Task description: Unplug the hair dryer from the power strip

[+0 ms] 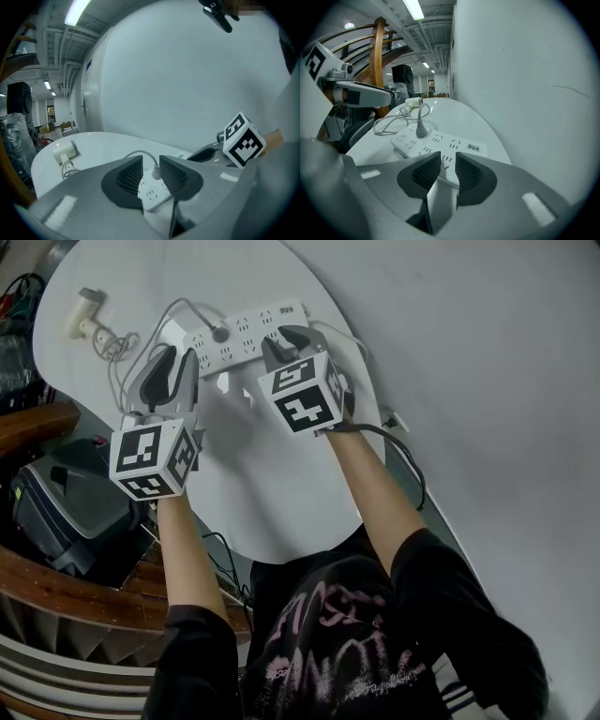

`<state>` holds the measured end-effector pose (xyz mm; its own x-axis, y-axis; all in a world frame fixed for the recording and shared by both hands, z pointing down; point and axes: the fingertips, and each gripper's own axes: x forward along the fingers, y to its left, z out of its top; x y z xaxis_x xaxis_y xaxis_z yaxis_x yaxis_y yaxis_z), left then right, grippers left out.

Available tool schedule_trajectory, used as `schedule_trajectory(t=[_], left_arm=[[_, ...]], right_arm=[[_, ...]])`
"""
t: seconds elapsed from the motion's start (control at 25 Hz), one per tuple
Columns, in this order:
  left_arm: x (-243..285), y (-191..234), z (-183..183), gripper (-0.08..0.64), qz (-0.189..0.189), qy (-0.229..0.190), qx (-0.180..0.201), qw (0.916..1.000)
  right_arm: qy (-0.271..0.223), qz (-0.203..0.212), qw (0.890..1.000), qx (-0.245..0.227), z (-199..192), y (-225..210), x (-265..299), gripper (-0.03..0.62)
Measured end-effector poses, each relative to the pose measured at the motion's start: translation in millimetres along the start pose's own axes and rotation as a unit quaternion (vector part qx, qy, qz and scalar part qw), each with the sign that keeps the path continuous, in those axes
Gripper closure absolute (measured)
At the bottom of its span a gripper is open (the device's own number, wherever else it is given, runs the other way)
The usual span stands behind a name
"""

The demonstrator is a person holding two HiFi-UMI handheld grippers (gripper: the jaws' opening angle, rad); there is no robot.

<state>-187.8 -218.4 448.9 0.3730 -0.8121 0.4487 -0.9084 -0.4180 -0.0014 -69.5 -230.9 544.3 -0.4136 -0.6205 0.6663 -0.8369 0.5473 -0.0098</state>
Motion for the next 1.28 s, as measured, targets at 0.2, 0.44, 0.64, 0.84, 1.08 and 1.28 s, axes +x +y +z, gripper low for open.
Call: schedule_trajectory(t=[0.2, 0.44, 0.64, 0.84, 1.08, 1.28], left_arm=[[18.4, -5.3, 1.1, 0.453, -0.012, 0.017, 0.029, 0.9994], [43.5, -12.2, -10.9, 0.423, -0.027, 0.043, 0.057, 0.9970], [58.3, -12.6, -19.2, 0.413, -0.035, 0.057, 0.056, 0.9962], [68.0, -16.7, -22.3, 0.412, -0.043, 0.062, 0.059, 0.9954], [77.0, -16.0, -27.1, 0.413, -0.046, 0.070, 0.066, 0.9943], [83.1, -20.8, -34.5, 0.413, -0.054, 0.087, 0.081, 0.9915]], right_arm=[[-0.004, 0.000, 1.000, -0.003, 3.0, 0.5, -0.2, 0.474], [-0.004, -0.002, 1.000, 0.000, 0.8, 0.3, 0.2, 0.474], [-0.005, 0.000, 1.000, 0.000, 1.8, 0.1, 0.2, 0.475], [-0.006, 0.000, 1.000, 0.002, 1.4, 0.0, -1.8, 0.475], [-0.006, 0.001, 1.000, 0.003, -0.3, 0.7, -1.0, 0.474], [-0.007, 0.000, 1.000, 0.003, 0.1, 0.7, -0.7, 0.474]])
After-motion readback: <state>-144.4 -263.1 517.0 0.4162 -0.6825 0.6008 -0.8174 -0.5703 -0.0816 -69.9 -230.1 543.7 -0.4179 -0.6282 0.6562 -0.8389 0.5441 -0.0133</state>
